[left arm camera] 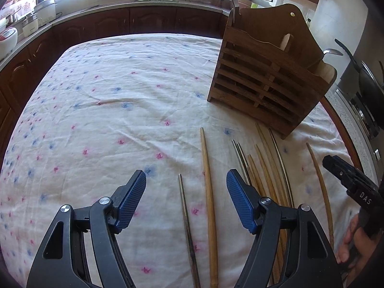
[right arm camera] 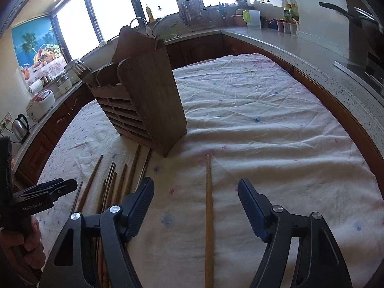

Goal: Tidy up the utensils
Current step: 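Close the left tool on a bamboo chopstick while the right tool grasps another chopstick, then carry the chopsticks upright with both tools and lower them into the wooden holder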

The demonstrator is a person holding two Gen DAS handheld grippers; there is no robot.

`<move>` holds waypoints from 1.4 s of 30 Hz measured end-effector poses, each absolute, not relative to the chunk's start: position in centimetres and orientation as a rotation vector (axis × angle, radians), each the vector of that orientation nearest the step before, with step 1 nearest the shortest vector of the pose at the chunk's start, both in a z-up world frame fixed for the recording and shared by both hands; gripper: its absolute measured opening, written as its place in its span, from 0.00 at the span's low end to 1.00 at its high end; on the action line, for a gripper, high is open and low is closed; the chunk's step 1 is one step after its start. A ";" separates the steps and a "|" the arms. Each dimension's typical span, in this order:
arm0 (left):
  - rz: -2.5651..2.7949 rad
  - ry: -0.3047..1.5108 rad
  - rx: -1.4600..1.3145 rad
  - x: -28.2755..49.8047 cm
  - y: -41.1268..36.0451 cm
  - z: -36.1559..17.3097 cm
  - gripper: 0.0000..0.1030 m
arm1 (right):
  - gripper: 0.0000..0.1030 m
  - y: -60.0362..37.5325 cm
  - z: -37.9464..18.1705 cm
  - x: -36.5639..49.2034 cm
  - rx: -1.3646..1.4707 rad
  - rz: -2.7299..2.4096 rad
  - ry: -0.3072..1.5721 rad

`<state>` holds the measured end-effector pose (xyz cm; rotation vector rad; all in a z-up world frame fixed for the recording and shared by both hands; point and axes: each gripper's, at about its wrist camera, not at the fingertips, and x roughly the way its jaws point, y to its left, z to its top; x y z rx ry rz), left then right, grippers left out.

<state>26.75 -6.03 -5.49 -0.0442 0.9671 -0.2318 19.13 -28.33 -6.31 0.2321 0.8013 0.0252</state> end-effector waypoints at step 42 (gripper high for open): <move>-0.434 0.793 -0.192 21.3 -3.6 3.7 0.04 | 0.05 -26.9 1.8 15.1 0.263 0.142 0.680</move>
